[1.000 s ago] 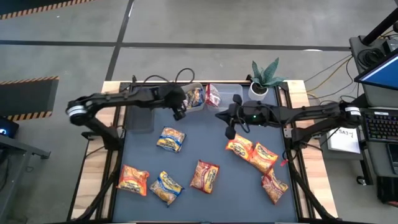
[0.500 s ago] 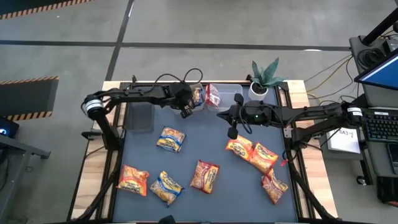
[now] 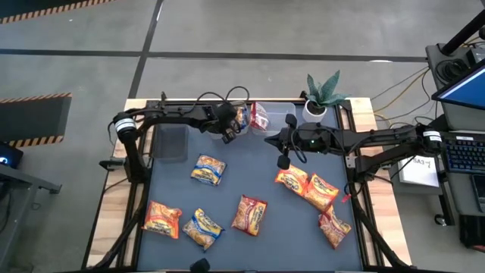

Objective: Sort Maruchan noodles
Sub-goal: Put the blue noodle pack into the gray bin, then put the orange noodle pack into the black bin

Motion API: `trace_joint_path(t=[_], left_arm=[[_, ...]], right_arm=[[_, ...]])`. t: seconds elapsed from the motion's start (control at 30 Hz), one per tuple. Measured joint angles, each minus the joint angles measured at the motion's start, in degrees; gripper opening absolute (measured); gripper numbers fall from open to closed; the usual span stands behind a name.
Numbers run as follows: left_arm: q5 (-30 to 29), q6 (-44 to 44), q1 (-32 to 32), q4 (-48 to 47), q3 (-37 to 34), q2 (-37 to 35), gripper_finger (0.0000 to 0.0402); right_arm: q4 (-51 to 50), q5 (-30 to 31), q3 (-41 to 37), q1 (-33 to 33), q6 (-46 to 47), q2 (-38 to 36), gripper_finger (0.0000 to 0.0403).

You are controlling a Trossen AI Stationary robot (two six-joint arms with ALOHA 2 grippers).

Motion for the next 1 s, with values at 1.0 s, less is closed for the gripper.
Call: trace_joint_path(t=[1.0], left_arm=[[13.77,5.92,-13.86,-5.89,-1.53,-16.39,0.0]], right_arm=[[-0.02,0.1,0.02,-0.76,3.18,0.34,0.0009]])
